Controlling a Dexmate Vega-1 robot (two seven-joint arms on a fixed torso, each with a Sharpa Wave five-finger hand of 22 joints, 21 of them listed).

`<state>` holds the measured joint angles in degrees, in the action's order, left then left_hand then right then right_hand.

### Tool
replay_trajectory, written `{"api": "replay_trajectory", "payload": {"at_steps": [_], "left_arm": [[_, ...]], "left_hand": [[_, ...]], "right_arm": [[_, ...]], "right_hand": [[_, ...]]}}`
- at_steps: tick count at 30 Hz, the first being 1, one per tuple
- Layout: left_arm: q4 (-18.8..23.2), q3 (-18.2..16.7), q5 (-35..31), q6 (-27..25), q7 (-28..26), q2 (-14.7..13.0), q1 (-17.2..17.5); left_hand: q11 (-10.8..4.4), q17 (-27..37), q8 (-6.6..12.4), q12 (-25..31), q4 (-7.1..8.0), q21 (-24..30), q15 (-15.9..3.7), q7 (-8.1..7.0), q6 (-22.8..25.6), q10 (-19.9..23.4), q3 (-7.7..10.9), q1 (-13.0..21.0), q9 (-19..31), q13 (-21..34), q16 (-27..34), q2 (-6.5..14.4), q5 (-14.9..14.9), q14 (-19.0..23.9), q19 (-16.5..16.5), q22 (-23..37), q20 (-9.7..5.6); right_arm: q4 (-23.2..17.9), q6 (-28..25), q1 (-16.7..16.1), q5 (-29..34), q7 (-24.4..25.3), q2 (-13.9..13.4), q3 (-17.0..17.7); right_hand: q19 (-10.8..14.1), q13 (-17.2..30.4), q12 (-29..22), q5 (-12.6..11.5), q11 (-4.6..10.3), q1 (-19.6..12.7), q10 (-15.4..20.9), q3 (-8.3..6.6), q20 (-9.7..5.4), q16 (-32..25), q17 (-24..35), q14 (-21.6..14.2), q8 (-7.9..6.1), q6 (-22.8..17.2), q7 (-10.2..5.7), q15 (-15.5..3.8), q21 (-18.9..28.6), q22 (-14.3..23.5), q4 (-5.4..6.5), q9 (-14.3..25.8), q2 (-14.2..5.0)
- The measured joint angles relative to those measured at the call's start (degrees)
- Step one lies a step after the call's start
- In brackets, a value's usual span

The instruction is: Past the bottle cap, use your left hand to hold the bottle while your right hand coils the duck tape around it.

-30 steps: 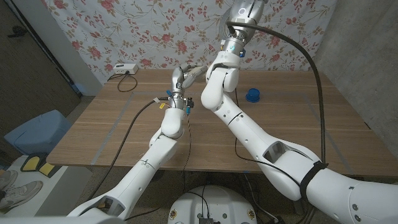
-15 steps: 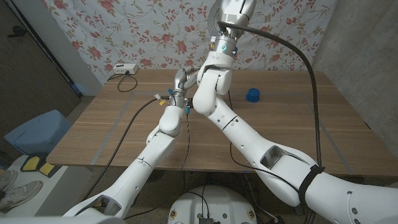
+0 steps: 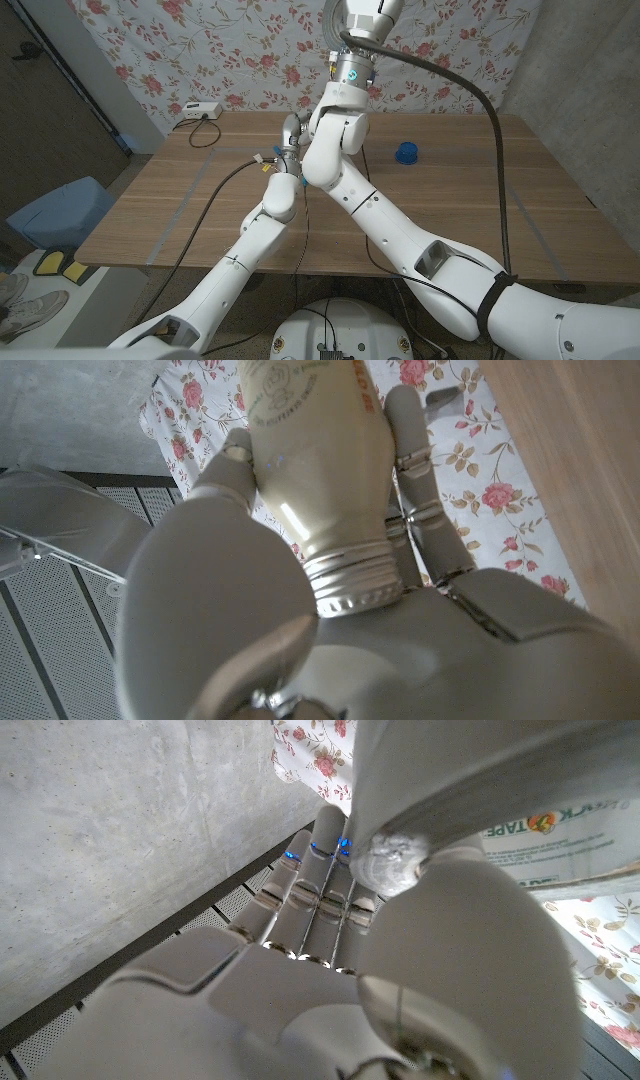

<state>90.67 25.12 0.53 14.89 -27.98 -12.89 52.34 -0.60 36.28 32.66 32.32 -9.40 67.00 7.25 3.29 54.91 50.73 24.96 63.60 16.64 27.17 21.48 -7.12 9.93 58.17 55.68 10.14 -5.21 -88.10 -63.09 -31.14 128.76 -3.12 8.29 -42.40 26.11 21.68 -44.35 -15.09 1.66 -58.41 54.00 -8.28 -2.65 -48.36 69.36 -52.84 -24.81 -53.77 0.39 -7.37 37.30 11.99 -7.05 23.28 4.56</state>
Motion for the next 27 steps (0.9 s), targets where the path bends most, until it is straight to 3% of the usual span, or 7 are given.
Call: {"api": "replay_trajectory", "payload": {"at_steps": [1, 4, 7, 8, 11, 18, 27], "left_arm": [[0.0, 0.3, 0.0, 0.0, 0.0, 0.1, 0.1], [0.0, 0.9, -6.9, 0.1, -6.5, 0.3, 0.2], [-0.6, 1.8, -7.3, 0.1, -6.9, 0.7, 0.3], [-0.8, 2.0, -12.1, 0.1, -11.5, 0.8, 0.3], [-1.4, 2.7, -16.9, -0.4, -16.5, 1.1, 0.1], [-3.5, 3.7, -23.5, -1.9, -25.2, 2.0, -1.0], [-5.3, 3.5, -19.7, -1.0, -24.4, 2.7, -2.3]], "left_hand": [[0.00, 0.0, -0.01, 0.0, 0.00, 0.0, 0.00, 0.07, 0.1, 0.0, 0.00, 0.0, -0.2, 0.0, 0.0, 0.0, 0.0, 0.0, 0.0, 0.0, 0.00], [0.08, -0.1, -0.12, -0.1, 0.00, 0.0, 0.01, 0.07, 0.1, 0.1, 0.00, 0.0, -0.2, 0.0, 0.0, 0.0, 0.0, 0.0, 0.0, 0.0, 0.00], [-0.01, -0.1, -0.13, -0.5, 0.00, 0.0, 0.01, 0.07, 0.1, 0.4, 0.00, 0.0, -0.2, 0.0, 0.0, 0.0, 0.0, 0.0, 0.0, 0.0, 0.00], [-0.01, -0.1, -0.13, -0.5, 0.00, 0.0, 0.02, 0.07, 0.1, 0.4, 0.00, 0.0, -0.2, 0.0, 0.0, 0.0, -0.1, 0.0, 0.0, 0.0, 0.00], [-0.01, -0.1, -0.16, -0.6, 0.00, 0.0, 0.02, 0.07, 0.1, 0.4, 0.00, 0.0, -0.2, 0.0, 0.0, 0.0, -0.1, 0.0, 0.0, 0.0, 0.00], [-0.02, -0.3, -0.22, -0.7, 0.00, 0.5, 0.03, -0.22, 0.4, 0.4, 0.00, 0.0, -0.5, 0.0, -0.1, 0.0, -0.2, 0.4, 0.0, 0.0, 0.00], [-0.14, -0.3, -0.22, -1.2, 0.00, 0.5, 0.04, -0.22, 0.4, 0.7, 0.00, 0.0, -0.5, 0.0, -0.2, 0.0, -0.2, 0.4, 0.0, 0.0, 0.00]], "right_arm": [[0.0, -0.3, 0.0, 0.2, 0.0, 0.0, 0.0], [1.9, -0.8, 0.7, 0.7, 0.0, 1.0, 1.1], [2.7, -1.7, 0.9, 1.6, -0.2, 1.3, 1.6], [4.5, -2.0, 1.4, 1.8, -0.4, 2.1, 2.8], [5.6, -2.6, 1.6, 2.3, -0.6, 2.4, 3.6], [6.6, -3.6, 1.7, 3.3, -1.1, 2.8, 5.2], [5.9, -3.4, 1.1, 3.7, -1.7, 2.5, 6.2]], "right_hand": [[0.0, 0.0, 0.0, 0.0, 0.00, 0.0, 0.0, 0.00, 0.00, 0.0, 0.0, 0.0, 0.01, 0.0, 0.00, 0.00, 0.0, 0.0, 0.00, 0.0, 0.00], [0.0, 0.0, -0.2, 0.0, 0.01, -0.3, 0.0, 0.00, 0.00, 0.0, 0.1, 0.0, 0.12, -0.3, -0.09, 0.00, 0.0, 0.0, 0.00, 0.0, 0.30], [0.0, 0.0, -0.2, 0.0, 0.01, -0.3, 0.0, 0.01, 0.00, 0.0, 0.2, 0.0, 0.34, -0.4, 0.00, 0.00, 0.2, 0.0, -0.01, 0.0, 0.30], [0.0, 0.0, -0.2, 0.0, 0.09, -0.3, 0.1, 0.01, 0.00, 0.0, 0.2, 0.0, 0.35, -0.4, 0.00, 0.01, 0.2, 0.0, -0.01, 0.0, 0.30], [0.0, 0.0, -0.2, 0.0, 0.09, -0.3, 0.1, 0.01, 0.00, 0.0, 0.3, 0.0, 0.37, -0.4, 0.00, 0.01, 0.2, 0.0, -0.02, 0.0, 0.30], [0.0, 0.0, -0.2, 0.0, 0.10, -0.3, 0.1, 0.08, 0.00, 0.0, 0.1, -0.1, 0.60, -0.4, 0.00, 0.10, 0.6, -0.1, -0.08, 0.0, 0.29], [0.0, 0.0, -0.2, 0.0, -0.01, -0.3, 0.2, 0.16, 0.00, 0.0, 0.3, -0.1, 1.04, -1.1, -0.11, 0.10, 1.1, -0.3, -0.16, 0.1, 0.30]]}}
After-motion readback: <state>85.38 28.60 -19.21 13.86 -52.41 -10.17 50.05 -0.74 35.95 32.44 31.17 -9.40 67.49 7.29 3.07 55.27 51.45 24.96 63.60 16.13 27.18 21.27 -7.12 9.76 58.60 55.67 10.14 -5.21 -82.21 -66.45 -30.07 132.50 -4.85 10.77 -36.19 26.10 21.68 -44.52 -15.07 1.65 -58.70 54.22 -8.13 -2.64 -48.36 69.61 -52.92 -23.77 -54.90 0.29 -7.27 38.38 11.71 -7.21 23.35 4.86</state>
